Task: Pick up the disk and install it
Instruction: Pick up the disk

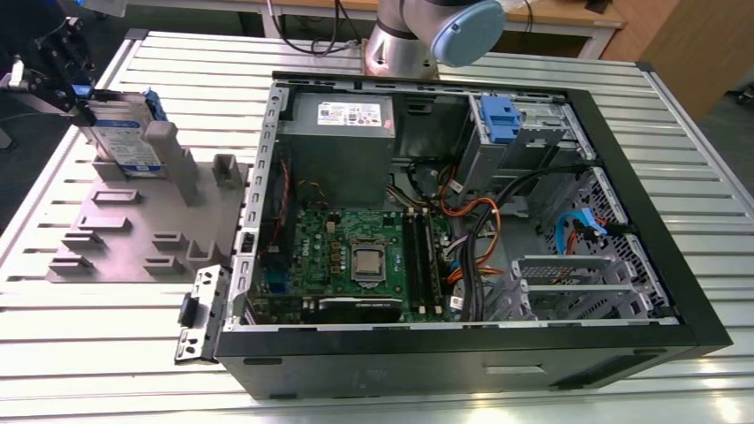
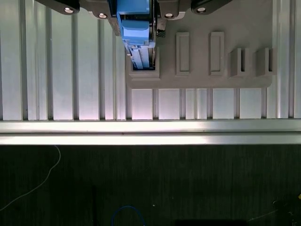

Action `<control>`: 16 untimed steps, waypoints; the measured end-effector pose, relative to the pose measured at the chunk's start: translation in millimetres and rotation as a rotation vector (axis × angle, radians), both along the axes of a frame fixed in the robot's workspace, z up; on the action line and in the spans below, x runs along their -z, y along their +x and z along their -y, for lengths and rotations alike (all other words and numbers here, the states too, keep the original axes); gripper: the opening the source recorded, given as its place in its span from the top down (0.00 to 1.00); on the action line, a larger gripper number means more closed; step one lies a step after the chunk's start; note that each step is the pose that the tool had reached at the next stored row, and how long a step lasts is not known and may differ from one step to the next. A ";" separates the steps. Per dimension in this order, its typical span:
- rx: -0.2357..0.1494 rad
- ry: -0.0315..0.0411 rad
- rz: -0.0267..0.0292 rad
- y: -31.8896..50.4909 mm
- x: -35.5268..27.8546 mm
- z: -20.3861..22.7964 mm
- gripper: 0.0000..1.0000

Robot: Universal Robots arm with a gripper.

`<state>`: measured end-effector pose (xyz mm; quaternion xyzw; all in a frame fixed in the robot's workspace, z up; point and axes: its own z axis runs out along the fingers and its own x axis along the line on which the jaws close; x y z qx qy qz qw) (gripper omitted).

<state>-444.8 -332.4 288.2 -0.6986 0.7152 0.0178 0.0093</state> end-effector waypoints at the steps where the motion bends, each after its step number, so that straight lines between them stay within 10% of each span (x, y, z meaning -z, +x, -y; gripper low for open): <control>1: 0.000 0.0000 0.0000 0.0 0.0 0.0 0.63; 16: 0.000 0.0001 0.0000 0.0 -4.0 0.2 0.63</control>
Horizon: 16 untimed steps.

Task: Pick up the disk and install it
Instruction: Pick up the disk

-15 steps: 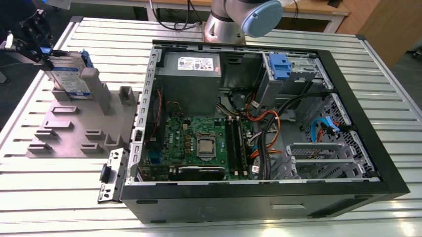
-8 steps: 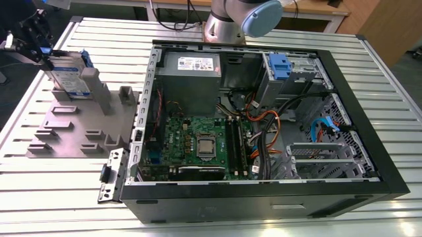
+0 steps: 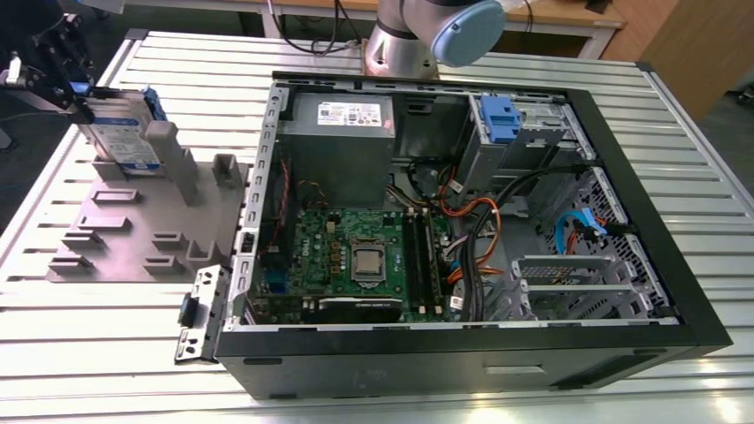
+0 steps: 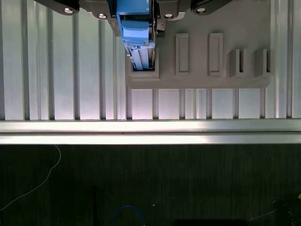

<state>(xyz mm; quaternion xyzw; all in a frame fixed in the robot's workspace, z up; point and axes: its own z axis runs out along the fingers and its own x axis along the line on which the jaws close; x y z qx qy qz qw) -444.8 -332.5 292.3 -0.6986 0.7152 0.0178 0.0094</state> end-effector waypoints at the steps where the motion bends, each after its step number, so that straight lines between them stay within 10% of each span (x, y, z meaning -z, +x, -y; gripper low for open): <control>1: 0.000 0.0000 0.0000 0.0 0.0 0.0 0.63; 16: 0.000 -0.0001 0.0000 0.0 -6.6 0.0 0.63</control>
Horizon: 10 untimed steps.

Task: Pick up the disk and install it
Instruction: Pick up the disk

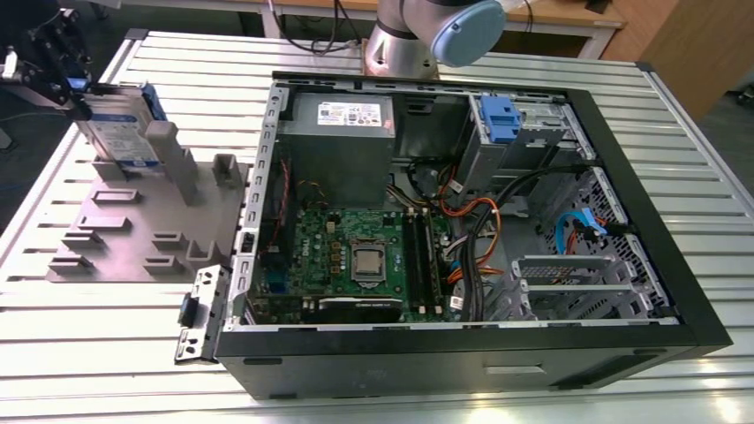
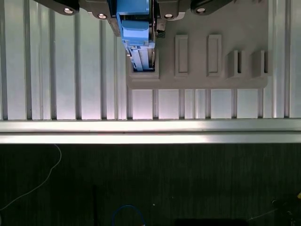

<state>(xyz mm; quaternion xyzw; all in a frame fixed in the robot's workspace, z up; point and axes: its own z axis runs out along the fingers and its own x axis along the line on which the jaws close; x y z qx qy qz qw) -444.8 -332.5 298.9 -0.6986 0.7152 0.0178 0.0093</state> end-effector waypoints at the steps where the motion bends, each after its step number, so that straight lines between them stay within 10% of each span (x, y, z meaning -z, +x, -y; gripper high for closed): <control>1: 0.000 0.0001 0.0001 0.0 -1.1 0.0 0.63; 10: 0.000 0.0001 0.0001 0.0 -9.8 0.0 0.63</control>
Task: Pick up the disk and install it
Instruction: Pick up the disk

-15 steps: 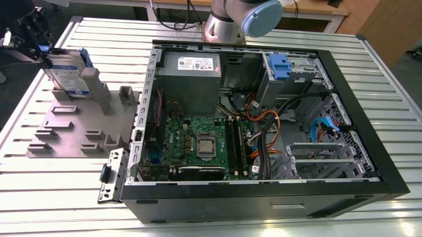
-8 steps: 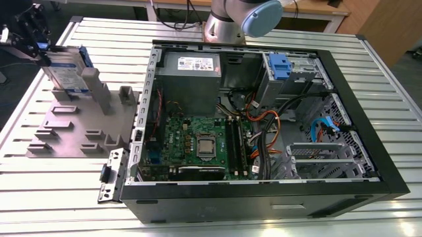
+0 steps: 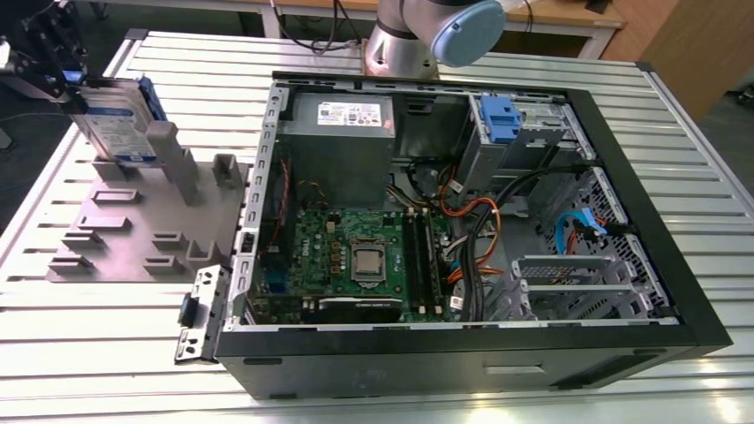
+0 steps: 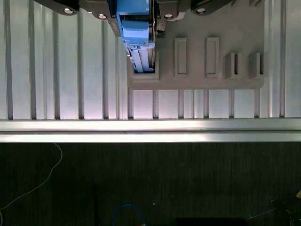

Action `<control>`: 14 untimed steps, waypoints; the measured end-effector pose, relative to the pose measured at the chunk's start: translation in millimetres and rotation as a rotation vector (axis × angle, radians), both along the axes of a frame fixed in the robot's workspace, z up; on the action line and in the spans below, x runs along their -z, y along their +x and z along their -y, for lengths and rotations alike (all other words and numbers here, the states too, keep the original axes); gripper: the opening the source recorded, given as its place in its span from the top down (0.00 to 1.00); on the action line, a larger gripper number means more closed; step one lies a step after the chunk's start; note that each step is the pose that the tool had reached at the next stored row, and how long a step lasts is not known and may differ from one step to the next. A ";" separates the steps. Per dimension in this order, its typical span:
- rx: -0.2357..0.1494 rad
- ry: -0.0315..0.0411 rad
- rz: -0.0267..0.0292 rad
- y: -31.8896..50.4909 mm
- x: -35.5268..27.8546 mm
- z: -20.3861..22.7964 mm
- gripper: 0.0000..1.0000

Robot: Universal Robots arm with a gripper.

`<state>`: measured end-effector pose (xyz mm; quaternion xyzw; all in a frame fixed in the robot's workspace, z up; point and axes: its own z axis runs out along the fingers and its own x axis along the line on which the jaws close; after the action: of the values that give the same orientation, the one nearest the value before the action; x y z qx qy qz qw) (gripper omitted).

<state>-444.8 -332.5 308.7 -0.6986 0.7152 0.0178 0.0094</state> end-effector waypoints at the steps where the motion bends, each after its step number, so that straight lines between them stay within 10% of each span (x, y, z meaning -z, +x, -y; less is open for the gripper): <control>1: 0.000 -0.0001 -0.0002 0.0 -0.9 0.0 0.63; 14: 0.000 -0.0001 -0.0002 0.0 -16.6 0.0 0.63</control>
<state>-444.8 -332.5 325.3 -0.6986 0.7152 0.0178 0.0093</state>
